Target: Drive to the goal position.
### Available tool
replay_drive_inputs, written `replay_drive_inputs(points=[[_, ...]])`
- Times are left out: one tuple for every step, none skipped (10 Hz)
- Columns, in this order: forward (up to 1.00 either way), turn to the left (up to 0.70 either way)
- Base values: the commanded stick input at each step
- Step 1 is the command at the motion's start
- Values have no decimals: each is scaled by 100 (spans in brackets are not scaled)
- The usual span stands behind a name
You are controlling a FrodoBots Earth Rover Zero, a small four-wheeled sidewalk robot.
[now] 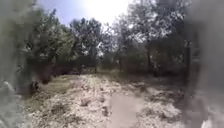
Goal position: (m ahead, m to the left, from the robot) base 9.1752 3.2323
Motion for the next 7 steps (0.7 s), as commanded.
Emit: replay_drive_inputs(points=[[70,0],[15,0],[0,0],[0,0],[0,0],[0,0],[0,0]])
